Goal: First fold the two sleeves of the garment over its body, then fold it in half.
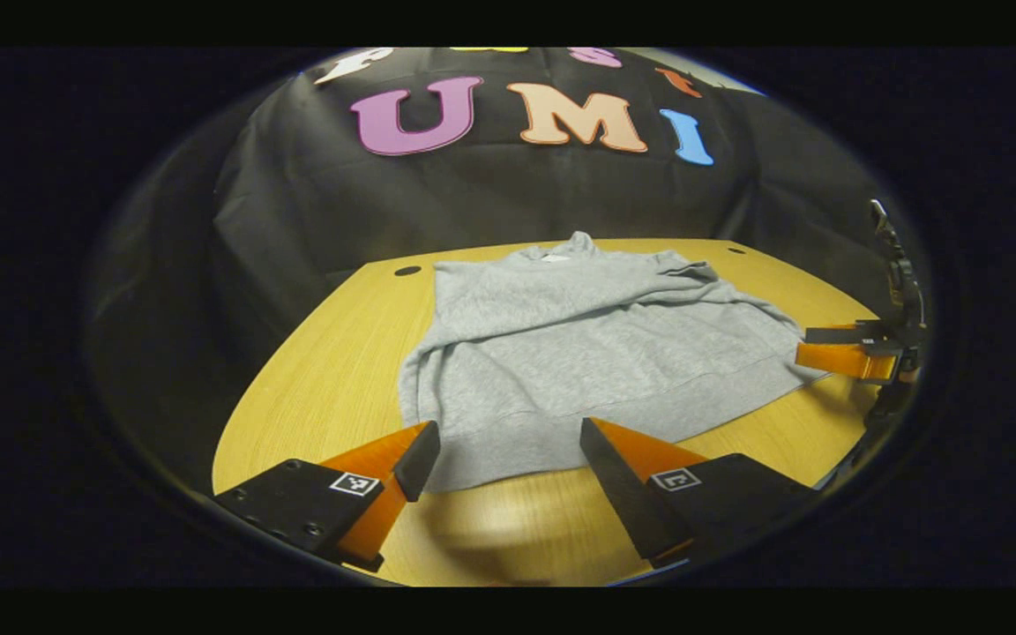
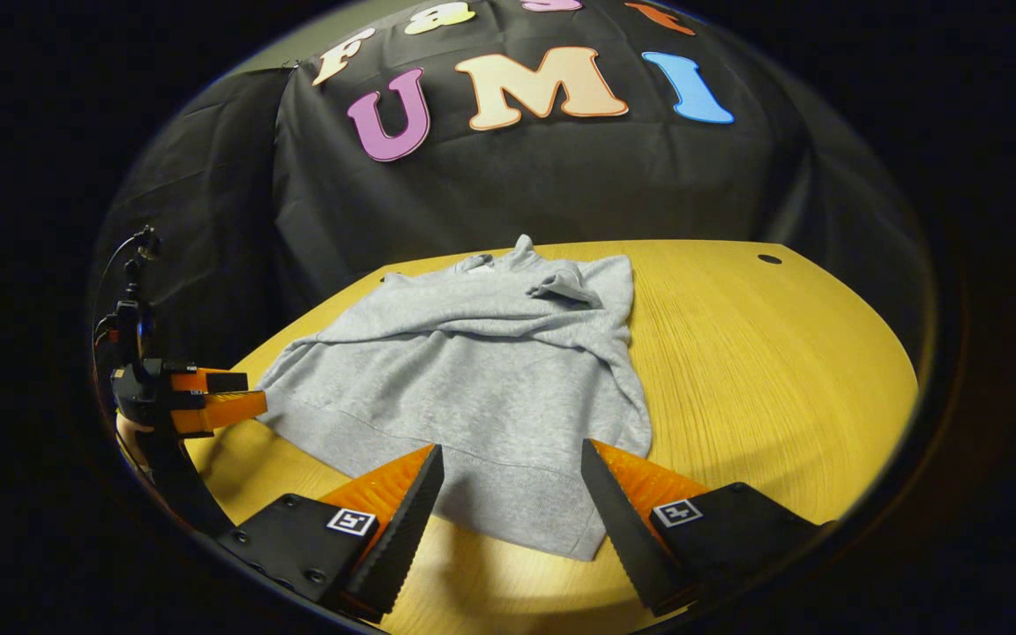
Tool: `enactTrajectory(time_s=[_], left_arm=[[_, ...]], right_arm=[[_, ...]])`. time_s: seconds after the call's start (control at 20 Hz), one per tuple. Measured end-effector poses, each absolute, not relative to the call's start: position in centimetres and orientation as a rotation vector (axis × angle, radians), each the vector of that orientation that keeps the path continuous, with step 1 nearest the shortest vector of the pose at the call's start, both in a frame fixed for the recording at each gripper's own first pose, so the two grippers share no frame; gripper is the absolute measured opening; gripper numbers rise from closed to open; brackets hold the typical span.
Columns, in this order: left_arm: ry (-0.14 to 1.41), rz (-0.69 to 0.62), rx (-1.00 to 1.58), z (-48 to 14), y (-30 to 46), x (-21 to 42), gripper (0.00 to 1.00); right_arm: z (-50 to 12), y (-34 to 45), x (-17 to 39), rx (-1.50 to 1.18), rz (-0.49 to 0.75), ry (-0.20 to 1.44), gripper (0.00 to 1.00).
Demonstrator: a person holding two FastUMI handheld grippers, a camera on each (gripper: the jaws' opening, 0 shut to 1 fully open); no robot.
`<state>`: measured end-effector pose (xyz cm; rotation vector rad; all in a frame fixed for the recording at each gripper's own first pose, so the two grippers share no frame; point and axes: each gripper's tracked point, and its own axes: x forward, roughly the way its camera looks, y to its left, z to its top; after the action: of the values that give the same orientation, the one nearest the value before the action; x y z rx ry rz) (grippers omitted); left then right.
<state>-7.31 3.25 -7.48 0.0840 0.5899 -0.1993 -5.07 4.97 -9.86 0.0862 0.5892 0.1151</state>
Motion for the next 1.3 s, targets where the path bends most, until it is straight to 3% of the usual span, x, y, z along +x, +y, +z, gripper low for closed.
enactTrajectory(time_s=[0.1, 0.15, 0.2, 0.35, 0.4, 0.45, 0.75, 0.85, 0.9, 1.0, 1.1, 1.15, 1.25, 1.3], left_arm=[[0.604, -0.19, 0.07, -8.0, 3.4, -7.4, 1.0], [0.61, -0.188, 0.06, -8.2, 3.5, -7.3, 0.95], [0.617, -0.183, 0.049, -8.6, 3.6, -7.4, 0.95], [0.629, -0.169, 0.034, -9.2, 3.7, -7.4, 0.96], [0.624, -0.169, 0.033, -9.2, 3.7, -7.4, 1.0], [0.625, -0.168, 0.032, -9.2, 3.7, -7.3, 0.96], [0.619, -0.164, 0.022, -9.4, 3.7, -7.5, 0.99], [0.608, -0.173, 0.022, -9.4, 3.4, -7.6, 0.95], [0.599, -0.179, 0.021, -9.5, 3.4, -7.5, 0.93], [0.599, -0.19, 0.017, -9.5, 3.2, -7.7, 0.85], [0.601, -0.203, 0.013, -9.4, 2.9, -7.8, 0.75], [0.602, -0.214, 0.01, -9.3, 2.5, -7.9, 0.69], [0.606, -0.235, -0.001, -9.4, 1.9, -7.6, 0.52], [0.606, -0.243, -0.009, -9.3, 1.6, -7.6, 0.44]], right_arm=[[-9.9, 5.0, -5.2, 0.08, 0.113, 0.594, 0.98], [-10.0, 5.0, -5.0, 0.079, 0.113, 0.6, 0.93], [-10.2, 5.0, -5.0, 0.077, 0.111, 0.604, 0.98], [-10.3, 5.1, -5.2, 0.053, 0.114, 0.614, 0.98], [-10.4, 5.2, -5.1, 0.039, 0.114, 0.617, 0.98], [-10.5, 5.2, -5.1, 0.026, 0.112, 0.62, 0.98], [-10.8, 5.0, -5.1, -0.02, 0.083, 0.624, 0.98], [-10.8, 5.2, -5.1, -0.021, 0.086, 0.624, 0.98], [-10.7, 5.2, -5.1, -0.022, 0.085, 0.624, 0.94], [-10.8, 5.1, -5.1, -0.025, 0.08, 0.625, 0.98], [-10.9, 5.4, -5.2, -0.025, 0.085, 0.628, 0.92], [-10.9, 5.7, -5.2, -0.016, 0.097, 0.629, 0.95], [-10.8, 6.0, -5.4, -0.018, 0.096, 0.629, 0.7], [-10.8, 6.2, -5.4, -0.027, 0.105, 0.632, 0.69]])
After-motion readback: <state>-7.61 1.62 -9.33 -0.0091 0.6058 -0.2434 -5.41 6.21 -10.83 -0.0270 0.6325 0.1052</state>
